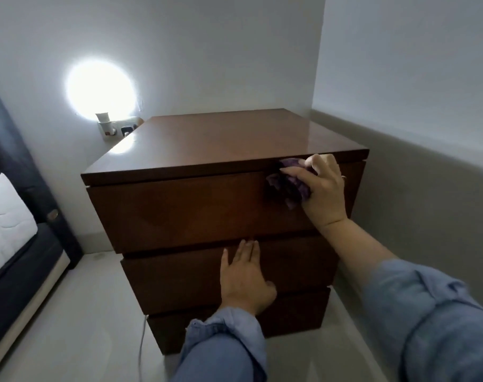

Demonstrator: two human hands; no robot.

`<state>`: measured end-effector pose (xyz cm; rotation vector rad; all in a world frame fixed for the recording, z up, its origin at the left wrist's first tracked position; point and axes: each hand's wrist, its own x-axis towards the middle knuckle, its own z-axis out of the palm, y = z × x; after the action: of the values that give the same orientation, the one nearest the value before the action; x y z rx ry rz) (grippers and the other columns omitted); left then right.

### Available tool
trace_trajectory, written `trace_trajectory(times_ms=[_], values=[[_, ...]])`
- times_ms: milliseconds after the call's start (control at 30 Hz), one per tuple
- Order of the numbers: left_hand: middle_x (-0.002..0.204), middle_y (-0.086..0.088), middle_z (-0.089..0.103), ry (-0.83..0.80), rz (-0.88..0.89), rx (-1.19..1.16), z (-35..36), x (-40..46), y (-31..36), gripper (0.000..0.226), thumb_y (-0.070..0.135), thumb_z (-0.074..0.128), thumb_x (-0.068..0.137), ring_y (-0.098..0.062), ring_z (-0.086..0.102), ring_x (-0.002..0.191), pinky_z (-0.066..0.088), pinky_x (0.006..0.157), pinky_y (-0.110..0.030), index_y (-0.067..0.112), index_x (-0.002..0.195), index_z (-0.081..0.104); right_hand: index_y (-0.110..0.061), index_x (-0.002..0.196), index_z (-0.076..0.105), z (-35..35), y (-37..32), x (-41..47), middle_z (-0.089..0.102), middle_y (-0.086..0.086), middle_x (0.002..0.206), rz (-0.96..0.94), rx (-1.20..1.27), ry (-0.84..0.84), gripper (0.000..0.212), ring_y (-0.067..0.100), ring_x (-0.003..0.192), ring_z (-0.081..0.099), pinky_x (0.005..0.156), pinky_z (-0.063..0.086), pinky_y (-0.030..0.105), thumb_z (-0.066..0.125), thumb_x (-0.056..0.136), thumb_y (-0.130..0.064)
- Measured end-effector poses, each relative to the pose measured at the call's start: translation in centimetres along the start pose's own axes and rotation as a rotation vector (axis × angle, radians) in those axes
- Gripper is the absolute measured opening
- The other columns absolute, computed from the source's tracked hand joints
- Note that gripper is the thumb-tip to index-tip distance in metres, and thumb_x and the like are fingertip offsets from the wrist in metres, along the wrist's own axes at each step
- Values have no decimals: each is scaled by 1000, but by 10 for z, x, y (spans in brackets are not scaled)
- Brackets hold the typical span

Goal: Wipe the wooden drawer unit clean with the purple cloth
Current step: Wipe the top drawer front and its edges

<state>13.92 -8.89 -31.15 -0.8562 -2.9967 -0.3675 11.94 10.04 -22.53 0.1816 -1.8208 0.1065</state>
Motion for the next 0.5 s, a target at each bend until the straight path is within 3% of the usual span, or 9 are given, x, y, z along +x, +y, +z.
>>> trace_trajectory(times_ms=[133,267,333,400,500], values=[[163,5,1,-26,-18,31,2,2,-2,90,45,51,82,-10,-4,149,-4,120,-43,20,155,4,-14,95,75,9,1,-43,50,3,97,89,34,-81,17,23,89,42,75,45,30,70,79,-11],[163,7,-1,-104,-23,38,-4,4,-4,91,45,51,83,-10,-5,149,-3,121,-45,21,155,1,-17,86,75,0,13,-105,62,10,89,41,6,-426,29,27,86,52,65,54,41,85,61,-6],[163,7,-1,-114,-22,27,-7,3,-2,92,44,52,83,-10,-6,149,-2,121,-46,21,155,0,-17,86,75,-16,22,-108,60,8,87,77,19,-503,29,27,81,55,62,54,41,85,61,-5],[163,7,-1,-99,-23,30,-7,2,-2,92,45,52,82,-10,-5,149,-1,121,-46,21,155,1,-15,89,75,-32,30,-86,59,9,90,175,34,-385,26,21,86,50,69,51,35,83,66,-5],[163,7,-2,-73,-37,14,-2,2,0,94,45,53,81,-11,-5,149,-1,121,-45,21,155,0,-13,91,75,-48,47,-35,58,11,92,301,17,-75,22,20,91,50,74,40,24,74,70,-5]])
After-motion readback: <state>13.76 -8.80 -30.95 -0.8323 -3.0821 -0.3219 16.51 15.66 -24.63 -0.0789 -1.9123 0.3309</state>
